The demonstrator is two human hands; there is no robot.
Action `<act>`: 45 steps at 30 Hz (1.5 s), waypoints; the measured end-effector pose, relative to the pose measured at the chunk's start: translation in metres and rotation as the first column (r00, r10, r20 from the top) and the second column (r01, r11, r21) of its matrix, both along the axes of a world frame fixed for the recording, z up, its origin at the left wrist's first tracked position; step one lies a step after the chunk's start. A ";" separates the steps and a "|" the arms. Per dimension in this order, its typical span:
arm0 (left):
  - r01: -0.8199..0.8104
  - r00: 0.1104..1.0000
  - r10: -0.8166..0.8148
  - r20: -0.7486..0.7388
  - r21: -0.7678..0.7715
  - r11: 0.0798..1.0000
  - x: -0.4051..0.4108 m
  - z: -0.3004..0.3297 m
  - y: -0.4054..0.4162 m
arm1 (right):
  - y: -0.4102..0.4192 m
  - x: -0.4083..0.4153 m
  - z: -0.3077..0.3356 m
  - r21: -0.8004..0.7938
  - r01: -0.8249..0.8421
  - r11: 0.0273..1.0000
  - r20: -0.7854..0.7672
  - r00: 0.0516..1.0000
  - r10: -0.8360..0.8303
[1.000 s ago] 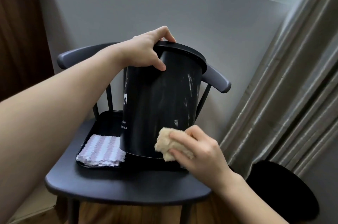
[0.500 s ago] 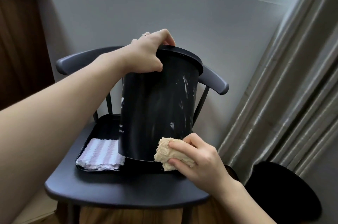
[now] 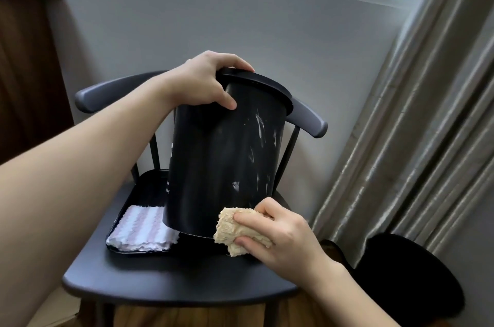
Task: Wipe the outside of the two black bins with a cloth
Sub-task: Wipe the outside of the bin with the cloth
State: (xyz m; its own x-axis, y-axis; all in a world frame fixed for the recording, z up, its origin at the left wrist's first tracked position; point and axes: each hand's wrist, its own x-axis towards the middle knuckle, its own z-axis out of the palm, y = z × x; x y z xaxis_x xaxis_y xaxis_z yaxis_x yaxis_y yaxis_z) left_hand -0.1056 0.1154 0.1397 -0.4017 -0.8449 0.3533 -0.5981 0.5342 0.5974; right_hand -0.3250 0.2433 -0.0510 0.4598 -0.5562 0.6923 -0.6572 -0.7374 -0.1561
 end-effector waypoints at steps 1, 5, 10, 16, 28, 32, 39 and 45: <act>0.011 1.000 -0.011 0.005 0.005 1.000 -0.001 0.000 0.001 | -0.001 0.002 0.004 -0.008 0.001 1.000 -0.011 1.000 -0.001; 0.021 1.000 -0.021 0.009 -0.003 1.000 -0.006 -0.001 0.006 | -0.017 0.010 0.041 -0.071 0.064 0.995 0.046 0.997 -0.061; 0.033 0.999 -0.032 0.016 -0.024 0.999 -0.005 -0.004 0.005 | -0.035 0.017 0.074 -0.074 0.196 0.978 0.168 0.969 -0.182; 0.047 0.999 -0.047 0.004 -0.025 0.999 0.000 -0.006 0.004 | -0.011 0.009 0.042 -0.061 0.011 0.998 -0.103 0.995 -0.017; 0.060 0.994 -0.050 0.097 -0.098 0.993 -0.002 -0.002 0.011 | -0.067 0.016 0.128 -0.121 0.197 0.973 0.110 0.977 -0.184; 0.056 0.996 -0.052 0.075 -0.052 0.997 0.002 -0.003 0.009 | -0.074 0.000 0.136 -0.096 0.323 0.942 0.181 0.936 -0.303; 0.058 0.997 -0.057 0.046 -0.033 0.998 0.004 -0.004 0.008 | -0.045 0.005 0.103 -0.116 0.097 0.989 -0.078 0.991 -0.107; 0.057 0.997 -0.054 0.062 -0.057 0.997 0.002 -0.004 0.008 | -0.069 0.007 0.127 -0.162 0.253 0.954 0.111 0.965 -0.237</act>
